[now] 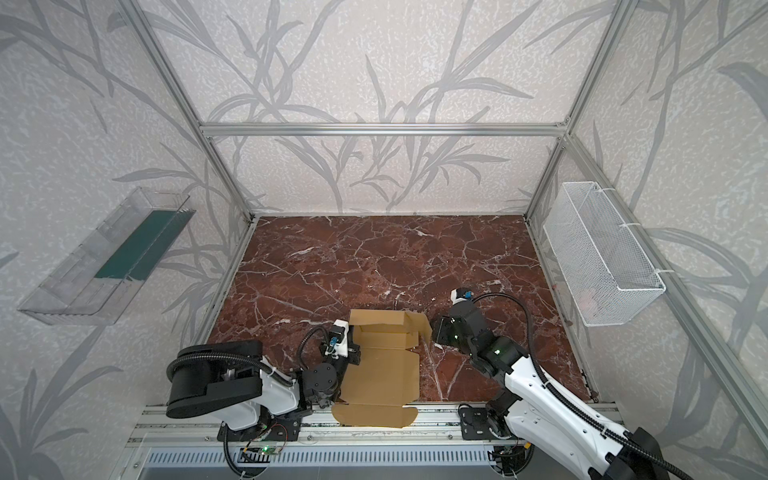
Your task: Fold the paper box
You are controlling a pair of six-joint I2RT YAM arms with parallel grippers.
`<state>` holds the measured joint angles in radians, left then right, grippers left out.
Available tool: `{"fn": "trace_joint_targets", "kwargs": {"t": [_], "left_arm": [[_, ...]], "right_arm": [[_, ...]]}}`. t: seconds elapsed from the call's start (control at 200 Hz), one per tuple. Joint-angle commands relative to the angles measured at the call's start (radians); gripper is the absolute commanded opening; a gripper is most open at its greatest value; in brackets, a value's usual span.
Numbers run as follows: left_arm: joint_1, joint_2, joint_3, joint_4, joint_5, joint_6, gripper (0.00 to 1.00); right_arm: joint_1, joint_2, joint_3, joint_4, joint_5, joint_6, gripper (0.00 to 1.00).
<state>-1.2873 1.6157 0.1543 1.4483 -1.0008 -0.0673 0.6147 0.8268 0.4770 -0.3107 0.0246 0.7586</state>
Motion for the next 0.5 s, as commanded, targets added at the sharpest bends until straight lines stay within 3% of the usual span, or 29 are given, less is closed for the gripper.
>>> {"fn": "trace_joint_targets", "kwargs": {"t": [0.0, 0.495], "left_arm": [[-0.004, 0.000, -0.010, -0.035, 0.009, 0.000, 0.00], [-0.006, 0.045, 0.015, -0.034, 0.022, -0.028, 0.00]], "right_arm": [[-0.003, 0.020, -0.031, 0.119, -0.067, -0.001, 0.48], [-0.003, 0.005, -0.191, 0.335, -0.176, -0.041, 0.50]]}}
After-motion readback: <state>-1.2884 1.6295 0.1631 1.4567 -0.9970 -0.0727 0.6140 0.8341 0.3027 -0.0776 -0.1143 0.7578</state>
